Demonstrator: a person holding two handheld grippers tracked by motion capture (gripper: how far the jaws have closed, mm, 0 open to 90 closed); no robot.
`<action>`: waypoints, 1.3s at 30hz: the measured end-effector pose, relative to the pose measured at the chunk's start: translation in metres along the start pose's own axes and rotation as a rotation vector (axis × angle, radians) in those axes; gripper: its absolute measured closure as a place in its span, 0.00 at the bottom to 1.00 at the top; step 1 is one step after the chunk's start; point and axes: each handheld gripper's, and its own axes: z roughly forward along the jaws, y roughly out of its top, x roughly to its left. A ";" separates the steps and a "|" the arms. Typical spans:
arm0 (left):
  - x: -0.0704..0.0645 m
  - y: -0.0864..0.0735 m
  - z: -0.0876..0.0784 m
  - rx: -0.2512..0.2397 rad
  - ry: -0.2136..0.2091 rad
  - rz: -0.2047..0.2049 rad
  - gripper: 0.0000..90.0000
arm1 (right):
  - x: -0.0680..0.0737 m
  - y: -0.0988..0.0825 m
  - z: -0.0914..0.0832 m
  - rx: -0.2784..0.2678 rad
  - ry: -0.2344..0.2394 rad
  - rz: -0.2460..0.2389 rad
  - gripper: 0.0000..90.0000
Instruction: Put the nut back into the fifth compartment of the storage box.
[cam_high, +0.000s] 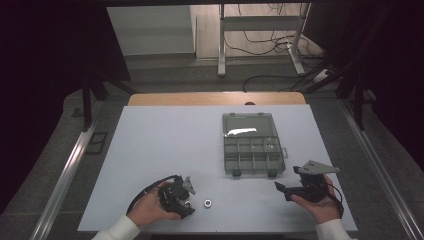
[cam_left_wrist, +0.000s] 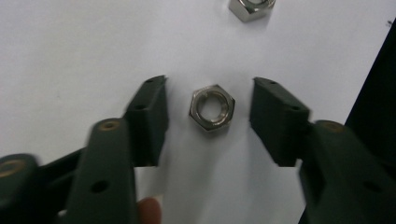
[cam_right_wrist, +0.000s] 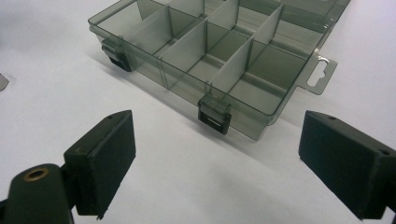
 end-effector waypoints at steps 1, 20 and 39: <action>0.000 0.001 0.000 0.002 0.007 -0.001 0.58 | 0.000 0.000 0.000 0.000 0.001 0.000 0.12; 0.001 0.003 -0.001 0.003 0.012 0.035 0.78 | 0.000 0.000 -0.001 -0.002 -0.003 0.002 0.12; 0.010 0.010 -0.026 -0.056 0.015 -0.001 0.78 | 0.000 0.000 -0.001 -0.002 -0.004 0.003 0.12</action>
